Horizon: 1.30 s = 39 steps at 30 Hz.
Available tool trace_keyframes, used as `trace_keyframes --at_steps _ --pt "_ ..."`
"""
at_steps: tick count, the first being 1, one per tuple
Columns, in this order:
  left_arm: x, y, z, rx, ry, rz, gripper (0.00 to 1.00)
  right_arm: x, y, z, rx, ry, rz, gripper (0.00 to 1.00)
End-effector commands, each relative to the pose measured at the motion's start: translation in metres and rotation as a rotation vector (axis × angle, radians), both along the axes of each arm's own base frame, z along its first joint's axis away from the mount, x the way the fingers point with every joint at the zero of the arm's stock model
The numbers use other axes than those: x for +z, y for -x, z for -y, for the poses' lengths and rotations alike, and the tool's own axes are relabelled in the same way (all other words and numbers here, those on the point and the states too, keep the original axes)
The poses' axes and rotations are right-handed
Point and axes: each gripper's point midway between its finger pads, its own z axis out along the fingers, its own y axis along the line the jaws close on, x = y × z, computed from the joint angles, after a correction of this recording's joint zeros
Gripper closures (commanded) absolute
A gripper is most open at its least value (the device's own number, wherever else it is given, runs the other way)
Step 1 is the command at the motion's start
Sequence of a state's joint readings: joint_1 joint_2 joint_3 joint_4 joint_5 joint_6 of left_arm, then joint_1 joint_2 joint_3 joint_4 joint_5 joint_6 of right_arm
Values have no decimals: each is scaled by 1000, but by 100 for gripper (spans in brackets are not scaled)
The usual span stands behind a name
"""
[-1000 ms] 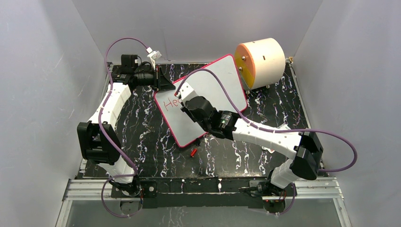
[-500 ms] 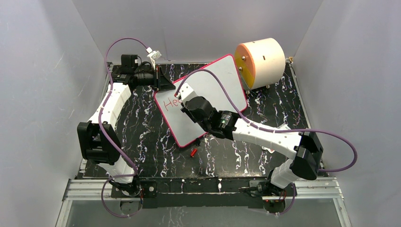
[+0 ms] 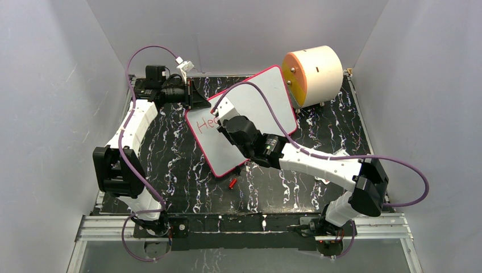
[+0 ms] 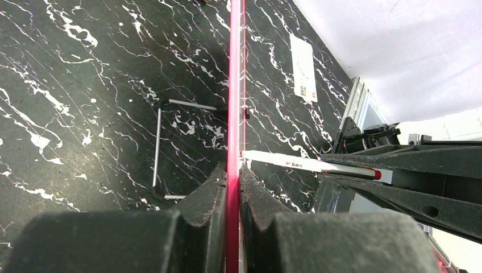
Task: Write a sentence on the whiteboard
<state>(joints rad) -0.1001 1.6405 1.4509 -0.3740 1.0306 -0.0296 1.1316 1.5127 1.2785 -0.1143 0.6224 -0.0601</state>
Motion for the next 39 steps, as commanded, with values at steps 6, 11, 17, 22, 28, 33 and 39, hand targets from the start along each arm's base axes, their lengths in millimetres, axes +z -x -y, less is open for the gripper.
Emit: trace_keyframes --at_steps 6,11,17,22,28,33,39 --pt "-9 15 5 -28 5 -68 100 25 -9 -3 -23 -84 61 100" --pt "-9 15 5 -28 5 -68 100 24 -12 0 -42 -74 65 100" --pt "-9 15 5 -27 4 -65 100 20 -15 5 -70 -64 51 100" --pt "-9 14 4 -21 0 -65 100 23 -14 7 -68 -72 46 100" --pt "-10 13 3 -10 -10 -64 100 35 -6 10 -31 -120 48 100" --pt "-10 13 3 -9 -10 -65 100 39 -4 18 -34 -121 48 100" --pt "-10 13 3 -9 -10 -65 100 29 -7 22 -38 -119 17 100"
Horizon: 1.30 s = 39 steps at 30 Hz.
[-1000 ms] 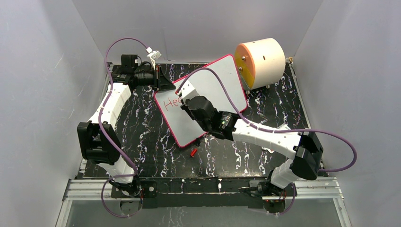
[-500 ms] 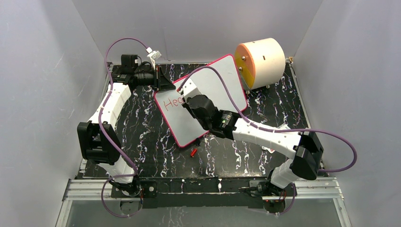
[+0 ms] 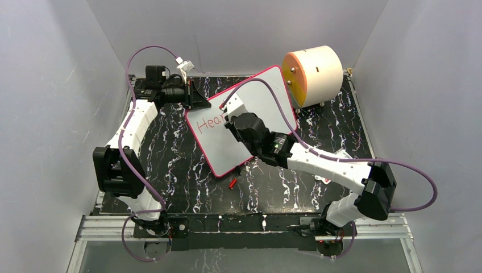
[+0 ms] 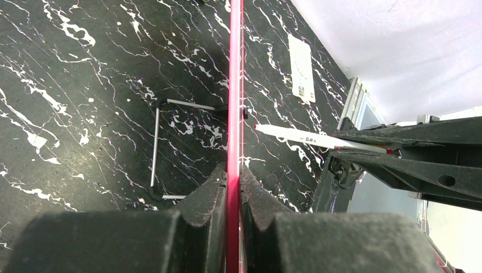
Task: Write a sentence on the whiteboard
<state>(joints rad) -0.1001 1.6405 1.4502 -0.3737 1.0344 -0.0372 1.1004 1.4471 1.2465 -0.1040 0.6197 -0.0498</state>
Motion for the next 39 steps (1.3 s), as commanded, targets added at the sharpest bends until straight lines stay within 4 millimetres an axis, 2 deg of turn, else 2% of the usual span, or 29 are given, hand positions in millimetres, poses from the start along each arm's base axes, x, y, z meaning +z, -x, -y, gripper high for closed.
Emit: trace_keyframes --at_steps 1,14,30,39 --pt "-10 12 2 -8 -15 -56 100 13 -2 2 -2 -72 0 100" --pt "-9 13 3 -12 -11 -54 100 8 -6 -7 23 -82 -21 100" --pt "-8 14 3 -19 -5 -54 100 -2 -12 -8 19 -64 -40 100" --pt "-7 14 3 -20 -5 -52 100 -4 -18 5 -40 -39 -29 100"
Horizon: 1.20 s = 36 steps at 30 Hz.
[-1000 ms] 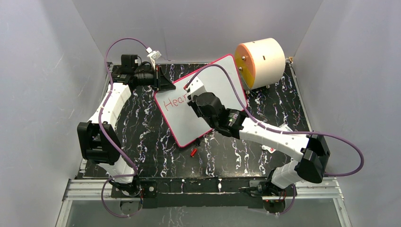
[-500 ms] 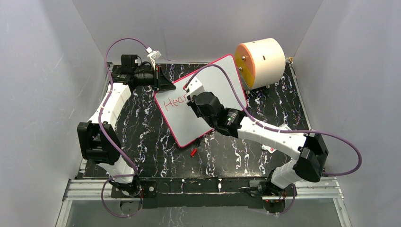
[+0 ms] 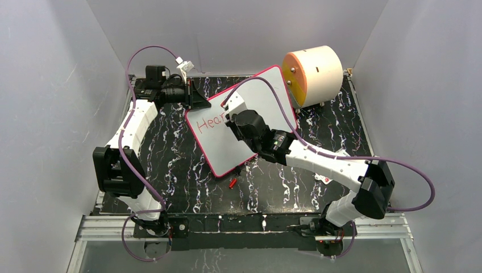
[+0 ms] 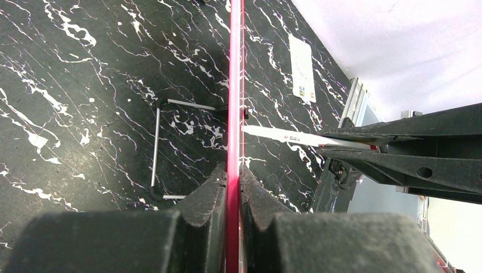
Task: Write a sentence on the whiteboard
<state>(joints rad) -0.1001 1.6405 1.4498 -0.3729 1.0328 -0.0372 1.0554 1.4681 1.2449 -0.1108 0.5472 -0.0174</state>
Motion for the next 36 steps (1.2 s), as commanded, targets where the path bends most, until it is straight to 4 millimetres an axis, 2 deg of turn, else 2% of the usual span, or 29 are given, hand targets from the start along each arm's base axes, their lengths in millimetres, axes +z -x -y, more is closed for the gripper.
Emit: trace_keyframes --at_steps 1,10,20,36 --pt "-7 15 4 -22 -4 -52 100 10 -9 7 -59 -22 26 100" --pt "-7 14 3 -20 -6 -51 100 12 -12 12 -80 -29 37 100" --pt "-8 14 3 -17 -7 -55 100 33 -1 6 -6 -109 54 100" --pt "-7 15 3 -21 -4 -53 100 39 -12 1 -19 -118 76 100"
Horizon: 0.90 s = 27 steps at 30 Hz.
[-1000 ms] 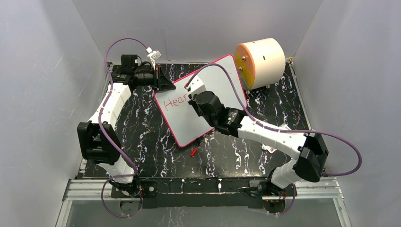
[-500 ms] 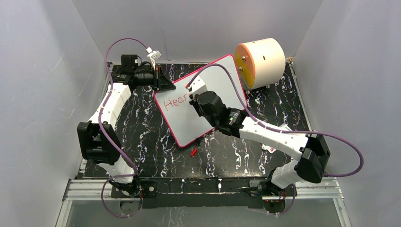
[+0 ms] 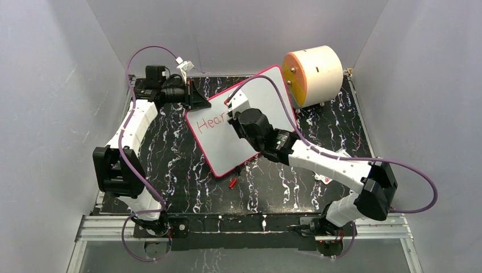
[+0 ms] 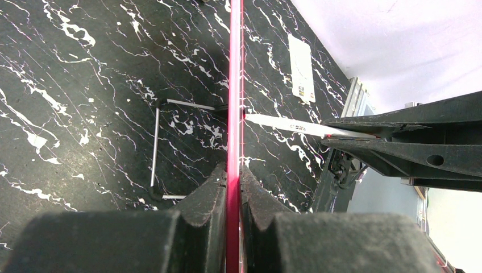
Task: Write a sentence on the whiteboard
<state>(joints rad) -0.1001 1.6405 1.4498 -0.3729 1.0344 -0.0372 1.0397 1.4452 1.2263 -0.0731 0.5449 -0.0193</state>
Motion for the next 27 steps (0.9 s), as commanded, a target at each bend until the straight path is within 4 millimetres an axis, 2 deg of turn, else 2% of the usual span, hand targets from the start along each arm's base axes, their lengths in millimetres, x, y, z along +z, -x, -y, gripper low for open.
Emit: trace_keyframes --at_steps 1,17,22,27 --pt "-7 15 3 -21 -5 -51 100 29 -8 -5 -5 -80 53 100" --pt "-6 15 3 -22 -3 -50 100 33 -12 -13 13 -105 61 100" --pt "-6 16 3 -22 -3 -49 100 30 -12 -15 17 -96 46 100" --pt "-6 15 3 -21 -4 -49 100 17 -7 -11 26 -45 -4 100"
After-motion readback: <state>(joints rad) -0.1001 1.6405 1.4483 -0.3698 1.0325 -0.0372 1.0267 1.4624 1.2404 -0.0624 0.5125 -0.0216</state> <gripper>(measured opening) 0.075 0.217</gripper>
